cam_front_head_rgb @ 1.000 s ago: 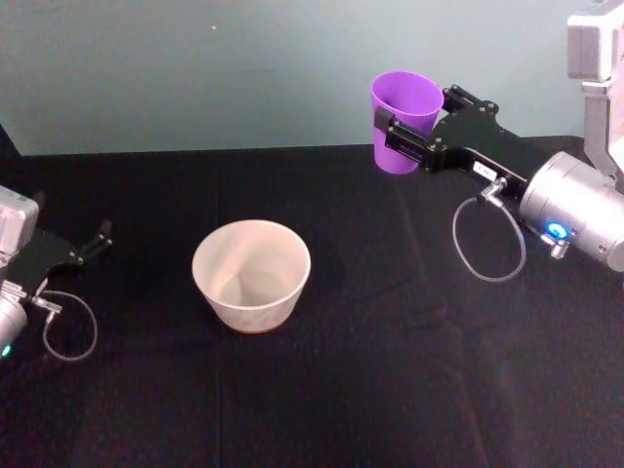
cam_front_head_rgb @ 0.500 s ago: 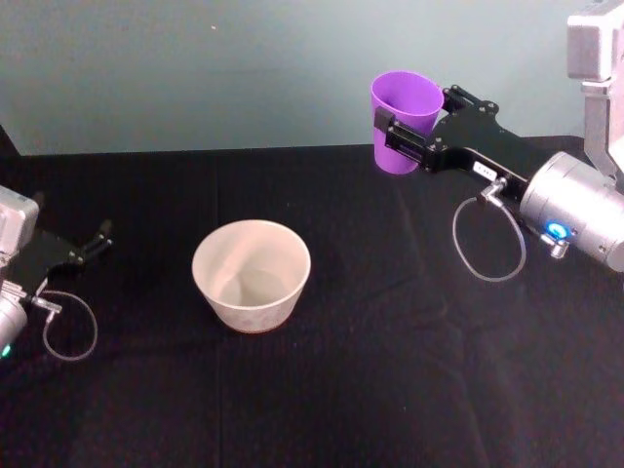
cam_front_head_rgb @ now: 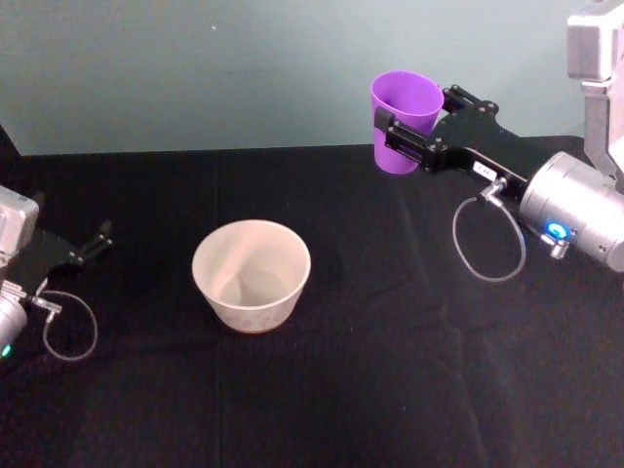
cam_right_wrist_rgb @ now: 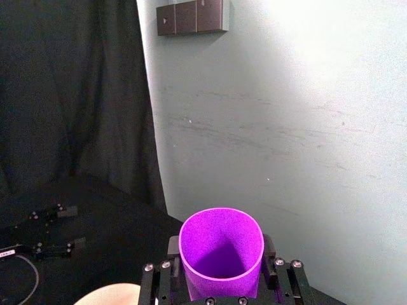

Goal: Pick up the cup and pour the mung beans from the cup into the bowl.

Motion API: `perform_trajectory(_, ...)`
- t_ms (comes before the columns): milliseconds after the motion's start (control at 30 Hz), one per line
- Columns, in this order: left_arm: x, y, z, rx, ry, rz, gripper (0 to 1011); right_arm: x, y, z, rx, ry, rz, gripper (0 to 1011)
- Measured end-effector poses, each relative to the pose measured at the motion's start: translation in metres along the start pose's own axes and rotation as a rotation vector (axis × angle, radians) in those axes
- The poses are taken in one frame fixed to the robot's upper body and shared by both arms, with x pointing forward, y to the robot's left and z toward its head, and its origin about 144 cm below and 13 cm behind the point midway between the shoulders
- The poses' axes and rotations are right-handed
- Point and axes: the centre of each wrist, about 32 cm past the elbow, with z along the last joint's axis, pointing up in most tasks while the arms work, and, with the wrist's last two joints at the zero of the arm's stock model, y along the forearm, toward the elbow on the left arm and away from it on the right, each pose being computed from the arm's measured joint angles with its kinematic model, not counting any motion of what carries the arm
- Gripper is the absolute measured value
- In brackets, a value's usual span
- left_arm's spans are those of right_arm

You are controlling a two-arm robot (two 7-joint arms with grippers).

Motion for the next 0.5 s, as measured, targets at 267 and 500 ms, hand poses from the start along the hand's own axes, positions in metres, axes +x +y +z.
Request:
perform_trajectory(267,0.0000,0.0000,0.0000,0.000,0.000,0.000,1000,0.0000,0.0000,0.0000,0.000,0.000,0.000,732)
perform_trajectory(500,0.0000,0.0000,0.0000,0.000,0.000,0.000,1000,0.0000,0.0000,0.0000,0.000,0.000,0.000,732)
